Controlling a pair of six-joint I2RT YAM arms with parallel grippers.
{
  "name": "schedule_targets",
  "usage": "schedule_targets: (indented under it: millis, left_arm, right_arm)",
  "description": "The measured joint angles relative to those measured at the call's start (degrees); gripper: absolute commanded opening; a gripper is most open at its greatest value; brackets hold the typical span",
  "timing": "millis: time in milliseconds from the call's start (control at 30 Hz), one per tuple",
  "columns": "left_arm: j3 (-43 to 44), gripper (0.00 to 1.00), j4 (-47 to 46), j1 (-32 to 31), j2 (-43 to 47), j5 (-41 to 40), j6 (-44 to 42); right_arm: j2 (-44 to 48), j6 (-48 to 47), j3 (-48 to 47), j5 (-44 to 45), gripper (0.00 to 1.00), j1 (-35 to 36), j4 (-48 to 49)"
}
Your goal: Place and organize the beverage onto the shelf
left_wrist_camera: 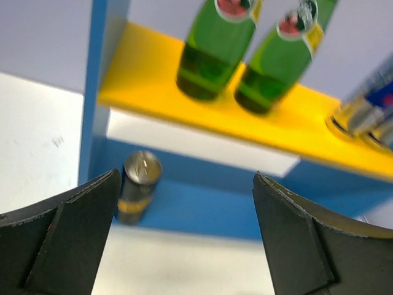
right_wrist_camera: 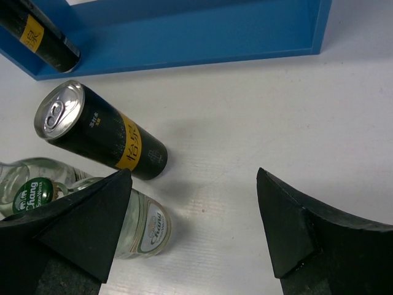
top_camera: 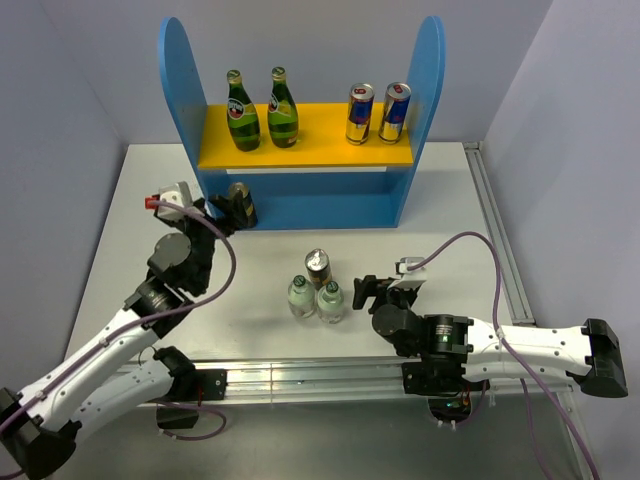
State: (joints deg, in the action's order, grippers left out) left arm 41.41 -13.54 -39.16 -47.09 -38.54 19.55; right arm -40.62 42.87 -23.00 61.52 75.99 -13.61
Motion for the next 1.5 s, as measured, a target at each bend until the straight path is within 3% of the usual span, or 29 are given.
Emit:
schedule_targets:
  millis: [200,433,567,1000,1500]
  left_arm:
    - [-5.5,0.96,11.1,-6.3,2.8,1.7,7.1]
    - [-16.2,0.96,17.8,-16.4,-4.4,0.5,18.1]
    - [-16.2,0.97,20.1,-20.0,-10.1,-2.4,22.1]
    - [-10.8,0.97,14.1,-22.8,-31.4,-5.3,25.4]
    - [-6.3,0.97,7.0,-29.2,-39.5,-6.4,25.1]
  right_arm:
    - [0.5,-2.8,0.2,-2.3,0.88,0.2,2.4]
    - [0.8,-4.4,0.2,-3.3,0.88,2.3,4.3]
    - [0.8,-4.4,0.2,-3.2,0.88,2.8,4.4]
    - [2.6,-4.4,1.6,-2.8,0.88,2.9,4.4]
    - [1.4,-4.9,1.7,-2.6,0.88,2.9,4.5]
